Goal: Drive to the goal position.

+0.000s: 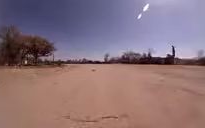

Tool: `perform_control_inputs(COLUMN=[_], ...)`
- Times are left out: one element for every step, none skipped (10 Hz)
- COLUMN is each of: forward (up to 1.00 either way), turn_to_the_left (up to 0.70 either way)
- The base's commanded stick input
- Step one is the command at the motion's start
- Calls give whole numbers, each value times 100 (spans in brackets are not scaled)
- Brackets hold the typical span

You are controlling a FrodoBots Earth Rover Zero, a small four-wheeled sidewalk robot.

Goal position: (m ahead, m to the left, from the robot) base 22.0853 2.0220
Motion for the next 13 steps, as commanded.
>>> perform_control_inputs(forward=[100,100,100,100,100,100,100,100,100,100,100,100,100], turn_to_the_left=[0,0,0,0,0,0,0,0,0,0,0,0,0])
